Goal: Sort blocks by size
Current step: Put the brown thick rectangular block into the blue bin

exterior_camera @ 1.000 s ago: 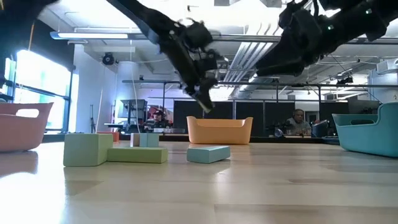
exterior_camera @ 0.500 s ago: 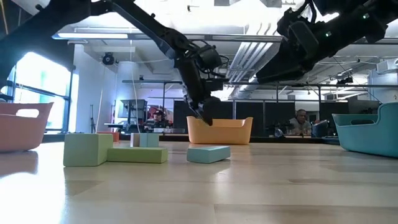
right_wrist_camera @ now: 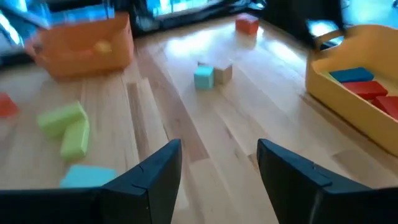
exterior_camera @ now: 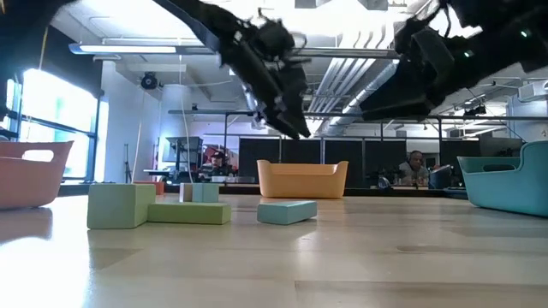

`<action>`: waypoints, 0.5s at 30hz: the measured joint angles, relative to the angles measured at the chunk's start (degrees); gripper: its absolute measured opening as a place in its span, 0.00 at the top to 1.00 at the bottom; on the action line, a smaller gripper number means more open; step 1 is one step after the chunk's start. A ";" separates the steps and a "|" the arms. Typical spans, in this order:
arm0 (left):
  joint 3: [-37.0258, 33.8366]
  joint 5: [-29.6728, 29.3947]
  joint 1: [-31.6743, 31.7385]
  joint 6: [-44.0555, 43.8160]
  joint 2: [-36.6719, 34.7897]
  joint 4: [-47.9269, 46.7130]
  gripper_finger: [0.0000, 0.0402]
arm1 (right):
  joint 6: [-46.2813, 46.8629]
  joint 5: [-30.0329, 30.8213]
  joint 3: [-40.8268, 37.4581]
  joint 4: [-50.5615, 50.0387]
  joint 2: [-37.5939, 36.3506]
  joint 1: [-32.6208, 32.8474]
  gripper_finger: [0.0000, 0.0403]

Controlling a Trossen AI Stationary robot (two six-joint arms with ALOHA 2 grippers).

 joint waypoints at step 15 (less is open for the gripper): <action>-52.57 -24.26 -19.51 -18.06 -27.50 43.78 0.49 | 1.83 2.30 -10.32 22.96 -0.01 4.14 0.49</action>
